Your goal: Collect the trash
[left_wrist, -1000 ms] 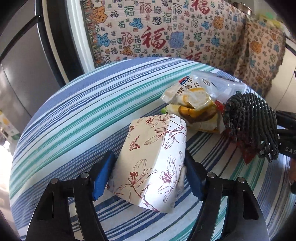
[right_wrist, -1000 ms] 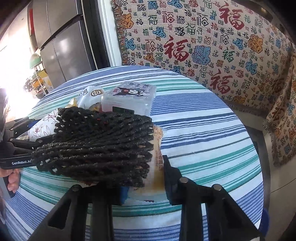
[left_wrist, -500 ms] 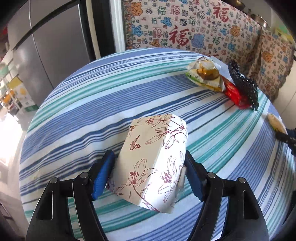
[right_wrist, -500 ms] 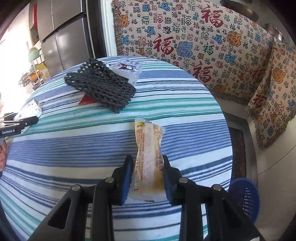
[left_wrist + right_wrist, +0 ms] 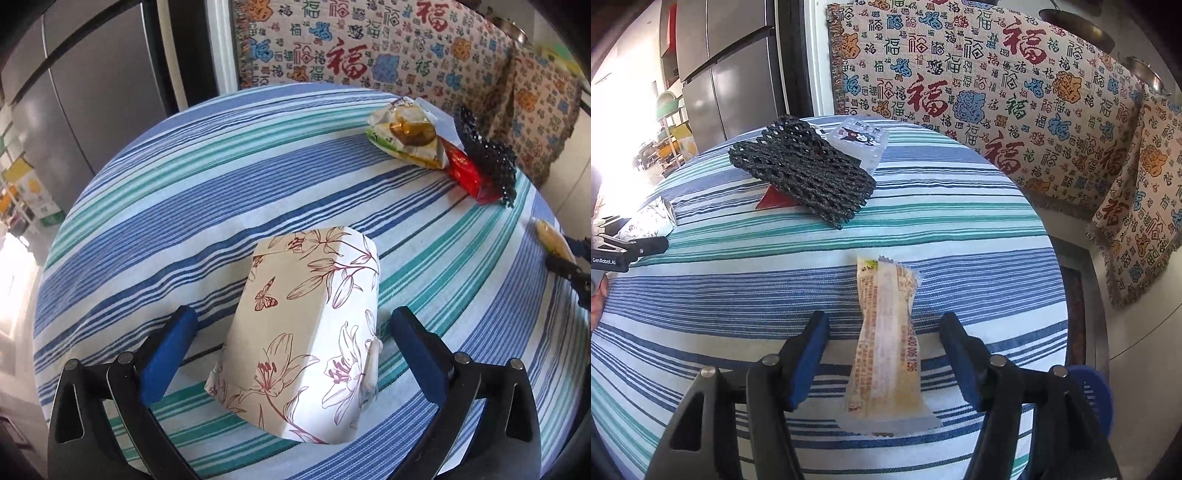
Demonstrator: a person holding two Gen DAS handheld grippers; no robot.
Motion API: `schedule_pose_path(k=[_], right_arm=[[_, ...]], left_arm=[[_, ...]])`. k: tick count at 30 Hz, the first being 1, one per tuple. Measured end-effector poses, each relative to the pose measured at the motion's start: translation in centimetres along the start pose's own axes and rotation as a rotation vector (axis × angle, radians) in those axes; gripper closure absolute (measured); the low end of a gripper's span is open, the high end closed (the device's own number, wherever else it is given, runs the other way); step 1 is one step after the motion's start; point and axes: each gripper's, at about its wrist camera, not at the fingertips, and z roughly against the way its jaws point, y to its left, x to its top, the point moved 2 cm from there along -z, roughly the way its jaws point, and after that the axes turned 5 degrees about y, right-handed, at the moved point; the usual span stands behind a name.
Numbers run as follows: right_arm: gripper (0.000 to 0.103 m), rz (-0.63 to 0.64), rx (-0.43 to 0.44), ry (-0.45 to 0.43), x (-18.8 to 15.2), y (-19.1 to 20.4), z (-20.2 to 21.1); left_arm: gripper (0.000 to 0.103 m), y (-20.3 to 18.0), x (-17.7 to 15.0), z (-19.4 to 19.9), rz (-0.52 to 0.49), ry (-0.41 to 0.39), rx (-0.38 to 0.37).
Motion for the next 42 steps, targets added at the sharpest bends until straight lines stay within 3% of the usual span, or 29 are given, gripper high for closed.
schedule_pose_path(k=[10,18,30,32,35,37,42], right_arm=[[0.038,0.002,0.001,0.009,0.8,0.0,-0.6],[0.04,0.019,0.014,0.081,0.6,-0.4,-0.1],[0.041,0.021,0.009,0.072,0.6,-0.4,0.0],[0.05,0.026,0.013,0.075,0.6,-0.3,0.1],[0.076,0.034,0.016,0.091,0.8,-0.2,0.3],[0.08,0.032,0.015,0.095,0.7,-0.3,0.4],[0.086,-0.018,0.028,0.095,0.5,-1.2,0.7]], left_arm=[[0.0,0.0,0.0,-0.1,0.001,0.0,0.001],[0.0,0.0,0.0,-0.2,0.002,-0.001,0.002],[0.0,0.1,-0.1,-0.3,0.0,-0.002,0.003],[0.002,0.1,-0.2,-0.4,-0.003,-0.005,0.001],[0.018,-0.6,-0.6,0.2,-0.037,-0.034,-0.022],[0.033,-1.2,-0.9,0.6,-0.056,-0.053,-0.034],[0.038,-1.7,-1.0,0.7,-0.056,-0.066,-0.022]])
